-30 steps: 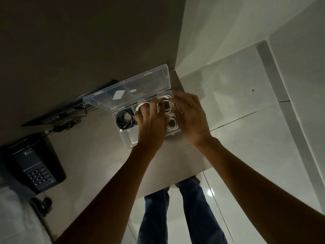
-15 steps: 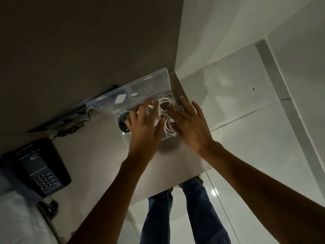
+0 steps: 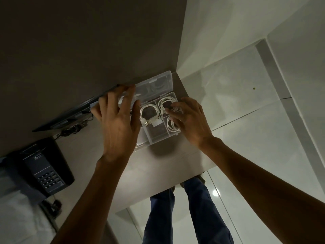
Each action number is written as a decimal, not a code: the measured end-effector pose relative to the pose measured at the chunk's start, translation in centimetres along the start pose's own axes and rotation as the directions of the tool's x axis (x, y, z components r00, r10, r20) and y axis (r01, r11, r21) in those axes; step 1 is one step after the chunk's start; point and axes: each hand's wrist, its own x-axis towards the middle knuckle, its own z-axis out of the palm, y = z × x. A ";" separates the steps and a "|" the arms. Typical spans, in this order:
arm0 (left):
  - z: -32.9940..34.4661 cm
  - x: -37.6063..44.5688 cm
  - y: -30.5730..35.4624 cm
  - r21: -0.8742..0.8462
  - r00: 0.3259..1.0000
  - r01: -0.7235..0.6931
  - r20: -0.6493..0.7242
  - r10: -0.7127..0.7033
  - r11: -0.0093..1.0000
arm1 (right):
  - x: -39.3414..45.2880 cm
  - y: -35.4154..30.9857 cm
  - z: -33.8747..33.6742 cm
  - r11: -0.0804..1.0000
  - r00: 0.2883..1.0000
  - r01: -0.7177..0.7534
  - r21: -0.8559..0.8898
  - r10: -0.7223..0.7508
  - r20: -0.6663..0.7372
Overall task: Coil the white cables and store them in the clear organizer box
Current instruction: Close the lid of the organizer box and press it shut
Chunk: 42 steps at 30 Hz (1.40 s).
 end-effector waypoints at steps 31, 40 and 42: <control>5.0 -9.2 -2.5 -0.218 0.894 -0.148 0.388 0.225 0.965 | -2.8 6.1 -2.9 0.378 0.857 -0.506 0.775 0.321 0.403; 5.3 -9.5 -1.9 -0.123 0.881 -0.176 0.423 0.212 0.977 | -2.8 5.8 -4.0 0.599 0.922 -0.386 0.701 0.249 0.296; 5.1 -9.5 -1.7 -0.087 0.874 -0.180 0.443 0.200 0.980 | -2.8 5.2 -3.6 0.773 0.976 -0.210 0.598 0.127 0.179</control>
